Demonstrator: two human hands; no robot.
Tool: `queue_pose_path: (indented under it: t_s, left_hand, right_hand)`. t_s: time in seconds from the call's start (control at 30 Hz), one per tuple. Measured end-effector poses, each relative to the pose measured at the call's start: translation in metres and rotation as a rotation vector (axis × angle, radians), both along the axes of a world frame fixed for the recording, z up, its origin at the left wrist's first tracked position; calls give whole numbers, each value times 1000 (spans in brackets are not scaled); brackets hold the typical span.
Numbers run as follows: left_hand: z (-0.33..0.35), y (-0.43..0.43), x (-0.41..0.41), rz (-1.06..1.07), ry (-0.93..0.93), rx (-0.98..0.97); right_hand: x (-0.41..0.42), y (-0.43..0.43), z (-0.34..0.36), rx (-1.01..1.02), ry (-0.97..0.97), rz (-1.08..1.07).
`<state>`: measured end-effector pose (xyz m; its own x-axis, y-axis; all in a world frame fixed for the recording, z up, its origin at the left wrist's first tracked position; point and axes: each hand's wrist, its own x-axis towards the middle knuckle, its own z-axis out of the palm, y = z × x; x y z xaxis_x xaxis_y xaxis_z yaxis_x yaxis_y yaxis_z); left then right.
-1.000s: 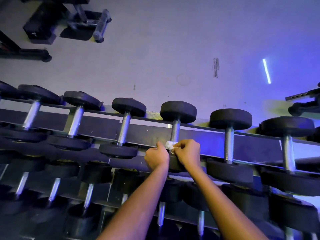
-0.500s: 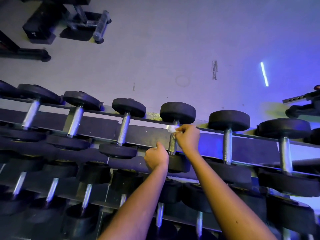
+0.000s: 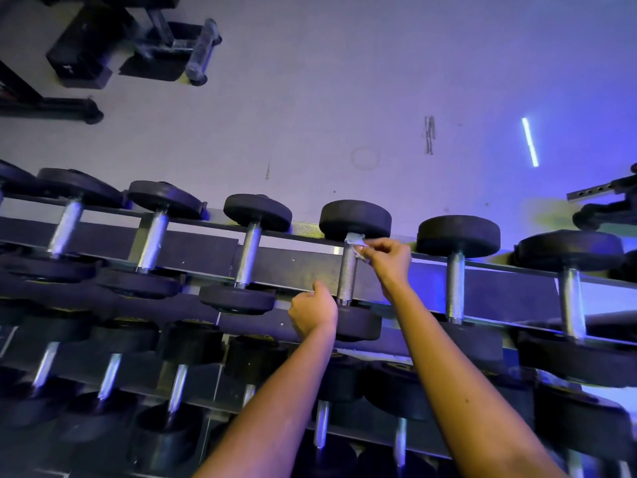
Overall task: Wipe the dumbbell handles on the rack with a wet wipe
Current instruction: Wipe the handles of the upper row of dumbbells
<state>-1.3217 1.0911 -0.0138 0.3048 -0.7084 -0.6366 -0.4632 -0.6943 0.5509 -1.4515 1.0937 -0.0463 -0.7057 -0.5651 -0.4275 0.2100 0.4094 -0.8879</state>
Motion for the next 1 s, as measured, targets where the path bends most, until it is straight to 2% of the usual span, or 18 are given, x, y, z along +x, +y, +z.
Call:
queue_pose_path:
  t_s: [0.13,0.23,0.47,0.7,1.0]
  left_hand:
    - [-1,0,0,7,4,8]
    - [0,-2,-1,20,6,0]
    - [0,-1,0,19,13,-5]
    - [0,0,0,13,24,-6]
    - [-2,-2,1,4,28,-6]
  right_hand:
    - [-4,4,-5,-8,-81,37]
    - [7,26,-13,76,-117,115]
    - [27,48,-12,240,15,189]
    - [0,-14,8,150,171,41]
    - [28,34,-13,284,116,135]
